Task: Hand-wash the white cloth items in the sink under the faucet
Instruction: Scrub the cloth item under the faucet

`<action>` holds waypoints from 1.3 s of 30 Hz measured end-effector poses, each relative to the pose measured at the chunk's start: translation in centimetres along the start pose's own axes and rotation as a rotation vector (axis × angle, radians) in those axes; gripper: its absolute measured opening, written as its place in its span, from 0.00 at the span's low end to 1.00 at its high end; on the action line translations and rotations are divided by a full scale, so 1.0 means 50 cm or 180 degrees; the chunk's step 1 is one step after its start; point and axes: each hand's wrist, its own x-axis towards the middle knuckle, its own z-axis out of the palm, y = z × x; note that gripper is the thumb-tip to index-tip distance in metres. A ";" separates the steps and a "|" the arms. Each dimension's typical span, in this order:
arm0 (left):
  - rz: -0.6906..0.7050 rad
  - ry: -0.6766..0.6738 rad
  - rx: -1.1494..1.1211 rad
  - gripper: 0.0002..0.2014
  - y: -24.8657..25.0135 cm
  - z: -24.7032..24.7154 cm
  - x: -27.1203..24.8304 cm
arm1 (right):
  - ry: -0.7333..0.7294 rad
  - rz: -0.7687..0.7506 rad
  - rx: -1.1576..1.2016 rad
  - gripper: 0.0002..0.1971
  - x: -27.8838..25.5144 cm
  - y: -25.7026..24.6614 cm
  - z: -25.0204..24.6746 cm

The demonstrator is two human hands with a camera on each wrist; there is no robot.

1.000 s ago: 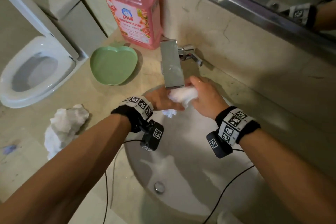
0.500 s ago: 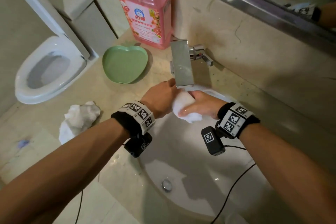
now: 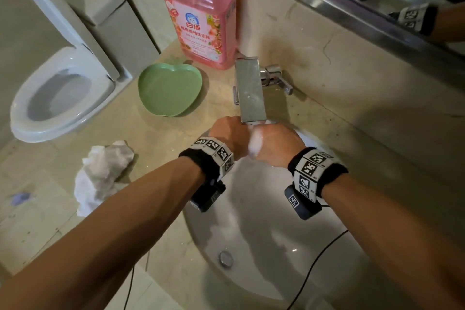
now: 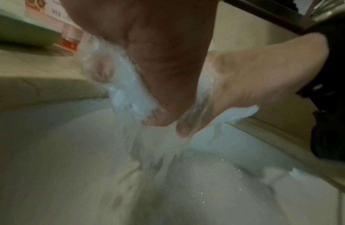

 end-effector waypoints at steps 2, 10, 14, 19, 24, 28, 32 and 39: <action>-0.0295 -0.0098 -0.0536 0.17 0.005 0.007 0.013 | 0.0008 -0.0105 -0.0358 0.02 0.001 0.008 -0.003; 0.0106 -0.0384 -0.0808 0.22 -0.002 0.024 0.033 | 0.0207 -0.0039 -0.0598 0.11 -0.001 0.024 0.000; -0.0064 -0.0258 -0.1028 0.20 -0.015 0.018 0.018 | 0.0352 0.0024 -0.0034 0.24 -0.003 0.036 -0.007; -0.0005 -0.0133 -0.1877 0.21 -0.041 0.027 -0.038 | 0.0178 0.0267 0.1226 0.26 -0.008 0.044 -0.014; -0.0337 -0.0501 -0.2455 0.24 -0.065 0.044 -0.069 | 0.0249 -0.0368 0.1698 0.17 -0.015 -0.008 -0.002; -0.0334 -0.0185 -0.3228 0.33 -0.076 0.045 -0.096 | 0.0187 -0.0537 0.1839 0.18 -0.006 -0.051 0.002; -0.0574 0.0249 -0.3123 0.31 -0.093 0.066 -0.100 | 0.0525 -0.0187 0.2093 0.14 -0.004 -0.050 0.005; -0.0370 0.0413 -0.3184 0.36 -0.077 0.076 -0.088 | 0.0642 -0.0233 0.2397 0.11 -0.030 -0.030 -0.003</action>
